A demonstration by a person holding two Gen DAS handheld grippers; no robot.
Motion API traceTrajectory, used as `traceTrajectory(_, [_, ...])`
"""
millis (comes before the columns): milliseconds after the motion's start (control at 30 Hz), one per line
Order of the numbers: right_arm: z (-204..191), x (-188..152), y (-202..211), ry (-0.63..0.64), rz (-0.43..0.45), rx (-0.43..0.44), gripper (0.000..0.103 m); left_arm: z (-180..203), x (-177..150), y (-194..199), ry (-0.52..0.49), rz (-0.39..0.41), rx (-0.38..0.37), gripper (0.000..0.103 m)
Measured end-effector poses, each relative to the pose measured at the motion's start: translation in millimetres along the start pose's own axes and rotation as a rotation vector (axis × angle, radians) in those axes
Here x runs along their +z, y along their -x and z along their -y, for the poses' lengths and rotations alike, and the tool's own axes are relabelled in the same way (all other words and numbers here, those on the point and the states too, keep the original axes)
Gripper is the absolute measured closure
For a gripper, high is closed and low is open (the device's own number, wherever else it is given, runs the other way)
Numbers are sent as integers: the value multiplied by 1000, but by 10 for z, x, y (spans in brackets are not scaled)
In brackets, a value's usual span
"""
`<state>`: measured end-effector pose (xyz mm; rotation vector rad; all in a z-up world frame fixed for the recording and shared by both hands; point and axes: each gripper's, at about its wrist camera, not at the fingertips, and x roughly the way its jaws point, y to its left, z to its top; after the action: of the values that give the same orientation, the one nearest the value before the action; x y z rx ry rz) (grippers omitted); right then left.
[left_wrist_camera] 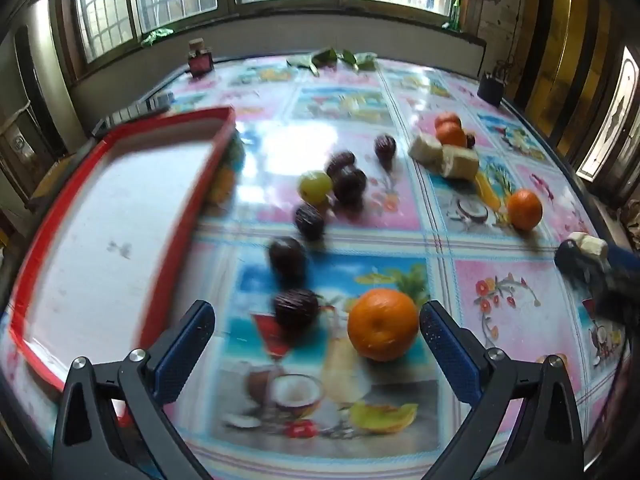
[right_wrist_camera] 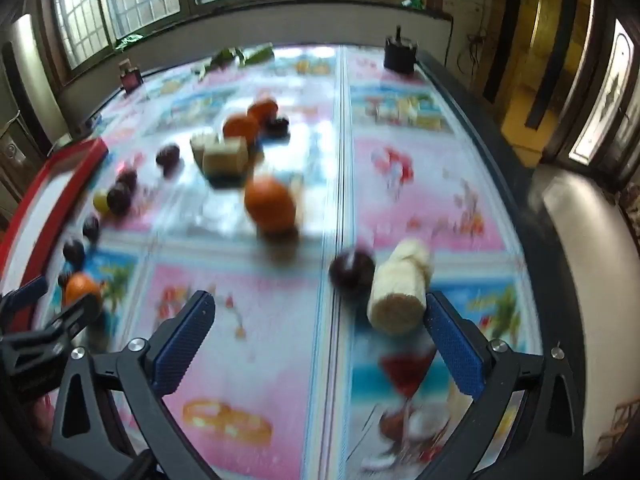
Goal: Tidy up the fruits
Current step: 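Close the right gripper on an orange while the left gripper grasps another orange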
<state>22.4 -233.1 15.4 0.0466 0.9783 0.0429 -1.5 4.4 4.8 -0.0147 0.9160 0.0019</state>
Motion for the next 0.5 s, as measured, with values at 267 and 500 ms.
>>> traceTrajectory(267, [-211, 450, -411, 165, -79, 36, 23, -286, 106, 320, -105, 66, 4, 1])
traceTrajectory(500, [-229, 512, -581, 192, -142, 107, 69, -273, 221, 287, -212, 62, -35, 1])
